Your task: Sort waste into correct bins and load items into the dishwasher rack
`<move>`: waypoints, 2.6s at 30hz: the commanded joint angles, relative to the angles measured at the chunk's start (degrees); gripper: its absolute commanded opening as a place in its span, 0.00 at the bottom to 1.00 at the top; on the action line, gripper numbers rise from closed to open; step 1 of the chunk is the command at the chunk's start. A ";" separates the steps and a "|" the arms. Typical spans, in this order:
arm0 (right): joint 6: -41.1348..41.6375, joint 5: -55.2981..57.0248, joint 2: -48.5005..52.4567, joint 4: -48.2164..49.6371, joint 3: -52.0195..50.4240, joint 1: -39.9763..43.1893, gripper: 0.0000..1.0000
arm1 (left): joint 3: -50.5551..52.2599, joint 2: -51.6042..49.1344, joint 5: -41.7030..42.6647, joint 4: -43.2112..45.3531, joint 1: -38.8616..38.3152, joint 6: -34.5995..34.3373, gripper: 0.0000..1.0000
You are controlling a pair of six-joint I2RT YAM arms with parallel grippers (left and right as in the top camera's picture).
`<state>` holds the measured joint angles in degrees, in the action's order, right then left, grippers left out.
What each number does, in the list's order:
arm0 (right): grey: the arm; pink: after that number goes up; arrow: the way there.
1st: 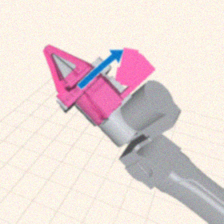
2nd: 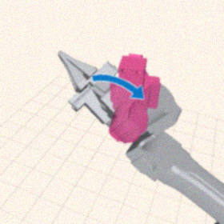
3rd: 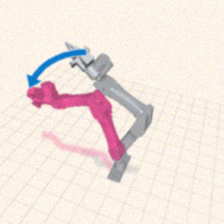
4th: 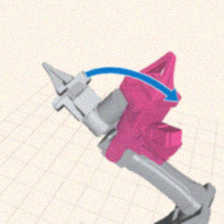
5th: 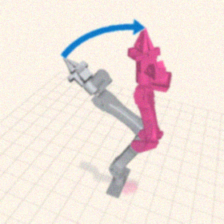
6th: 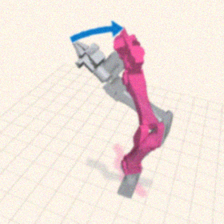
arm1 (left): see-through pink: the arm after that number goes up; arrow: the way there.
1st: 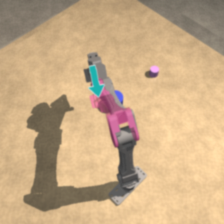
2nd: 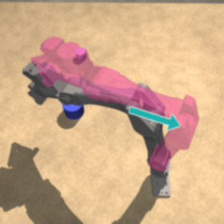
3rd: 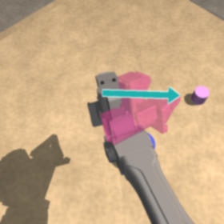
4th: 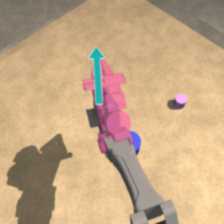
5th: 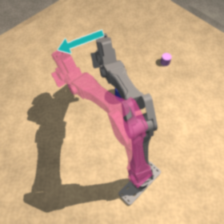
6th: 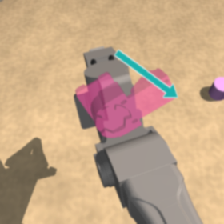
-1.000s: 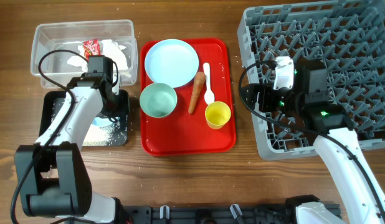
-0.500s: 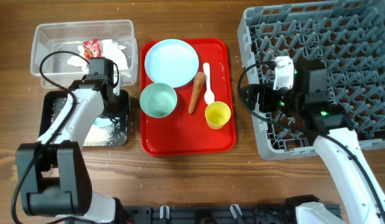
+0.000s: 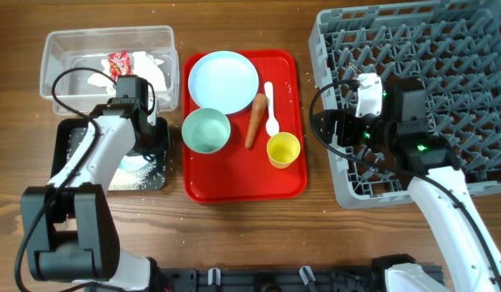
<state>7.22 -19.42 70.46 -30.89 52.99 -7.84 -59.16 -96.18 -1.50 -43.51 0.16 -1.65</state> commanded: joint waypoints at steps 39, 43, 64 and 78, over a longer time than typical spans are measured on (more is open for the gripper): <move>-1.01 0.52 0.39 -2.78 0.98 0.09 1.00 | -5.18 6.93 91.84 -25.27 49.66 13.05 0.04; -0.59 0.46 0.39 -2.84 0.98 0.09 1.00 | -5.11 6.16 91.21 -21.31 51.67 12.39 0.04; -0.63 0.11 0.39 -0.11 1.01 0.09 1.00 | -7.61 14.71 56.89 -15.80 29.90 9.07 0.04; -0.61 0.11 0.39 0.66 1.01 0.09 1.00 | -7.58 11.87 1.53 -14.05 -32.22 -9.57 0.04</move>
<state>7.27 -19.42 70.46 -30.46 52.99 -7.84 -65.87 -81.06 15.44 -57.82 -25.08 -5.61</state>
